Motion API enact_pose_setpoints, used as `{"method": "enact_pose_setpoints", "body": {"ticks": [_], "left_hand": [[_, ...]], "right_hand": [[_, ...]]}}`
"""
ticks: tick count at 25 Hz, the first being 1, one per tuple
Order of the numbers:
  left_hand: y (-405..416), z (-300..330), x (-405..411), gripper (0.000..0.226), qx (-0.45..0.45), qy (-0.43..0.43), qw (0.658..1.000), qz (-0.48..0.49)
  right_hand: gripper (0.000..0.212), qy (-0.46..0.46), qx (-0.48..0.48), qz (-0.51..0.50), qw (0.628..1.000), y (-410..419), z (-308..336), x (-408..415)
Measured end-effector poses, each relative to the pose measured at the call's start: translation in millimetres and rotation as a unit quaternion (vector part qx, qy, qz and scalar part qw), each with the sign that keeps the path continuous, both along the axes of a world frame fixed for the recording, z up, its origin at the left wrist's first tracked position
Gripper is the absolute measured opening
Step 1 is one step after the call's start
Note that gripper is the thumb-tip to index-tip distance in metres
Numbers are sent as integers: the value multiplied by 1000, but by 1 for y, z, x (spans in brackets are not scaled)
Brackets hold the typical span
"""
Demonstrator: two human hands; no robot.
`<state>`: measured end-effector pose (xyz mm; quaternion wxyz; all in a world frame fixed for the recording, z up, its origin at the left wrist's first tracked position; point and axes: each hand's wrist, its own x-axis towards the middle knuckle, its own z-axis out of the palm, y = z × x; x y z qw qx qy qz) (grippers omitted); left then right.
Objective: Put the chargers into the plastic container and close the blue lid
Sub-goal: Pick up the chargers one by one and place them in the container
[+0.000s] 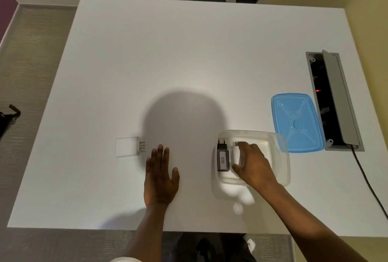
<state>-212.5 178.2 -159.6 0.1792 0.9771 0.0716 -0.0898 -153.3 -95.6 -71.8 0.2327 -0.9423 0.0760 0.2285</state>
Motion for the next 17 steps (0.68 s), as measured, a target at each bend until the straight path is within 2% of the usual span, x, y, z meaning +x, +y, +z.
{"method": "enact_pose_setpoints", "body": {"ticks": [17], "left_hand": [[0, -1, -1, 69, -2, 5, 1000, 3]], "right_hand": [[70, 4, 1, -2, 1000, 5, -15, -2]]}}
